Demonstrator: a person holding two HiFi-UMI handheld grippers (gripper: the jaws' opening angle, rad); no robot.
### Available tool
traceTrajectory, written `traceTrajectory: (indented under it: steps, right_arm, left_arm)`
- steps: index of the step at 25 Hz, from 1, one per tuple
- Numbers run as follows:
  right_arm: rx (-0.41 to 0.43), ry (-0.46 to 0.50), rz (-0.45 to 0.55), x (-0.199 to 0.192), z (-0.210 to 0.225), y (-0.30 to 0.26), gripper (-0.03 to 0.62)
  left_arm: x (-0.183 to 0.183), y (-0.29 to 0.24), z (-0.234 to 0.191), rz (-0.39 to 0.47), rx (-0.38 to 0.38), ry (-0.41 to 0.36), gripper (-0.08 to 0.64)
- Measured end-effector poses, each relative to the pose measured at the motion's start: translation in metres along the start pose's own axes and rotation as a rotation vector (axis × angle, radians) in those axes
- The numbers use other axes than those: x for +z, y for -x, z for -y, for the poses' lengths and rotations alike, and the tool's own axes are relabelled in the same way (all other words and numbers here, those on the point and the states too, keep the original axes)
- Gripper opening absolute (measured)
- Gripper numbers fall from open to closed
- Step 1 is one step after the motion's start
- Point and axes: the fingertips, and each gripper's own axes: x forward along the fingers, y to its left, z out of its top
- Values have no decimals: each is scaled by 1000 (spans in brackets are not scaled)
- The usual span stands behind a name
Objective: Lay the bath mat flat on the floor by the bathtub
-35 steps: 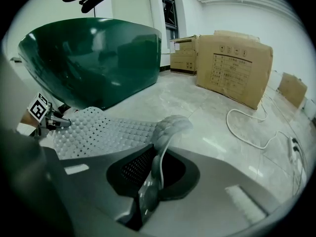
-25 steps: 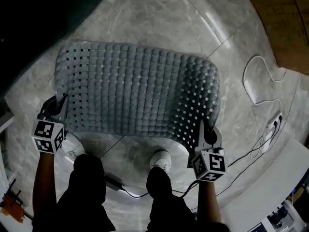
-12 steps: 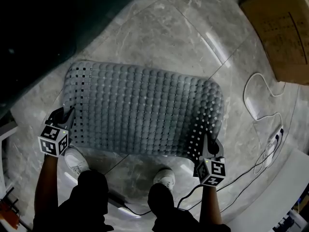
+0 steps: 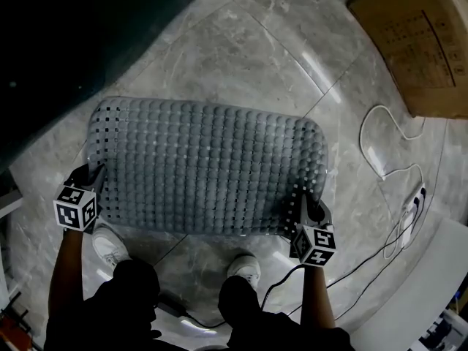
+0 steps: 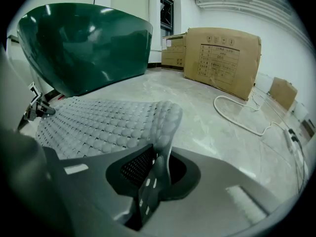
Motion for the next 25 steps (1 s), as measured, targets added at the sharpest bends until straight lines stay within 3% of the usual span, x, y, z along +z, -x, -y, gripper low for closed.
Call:
traceTrajectory:
  steps: [17,25]
  right_arm:
    - [-44,68,-47,-10,16,-10,102]
    - [-64,83,-46,-9,17,-11,135]
  left_arm:
    - [-5,0,-5,-37,41,-100,84]
    - [-5,4,-10,-42,87,-108,138]
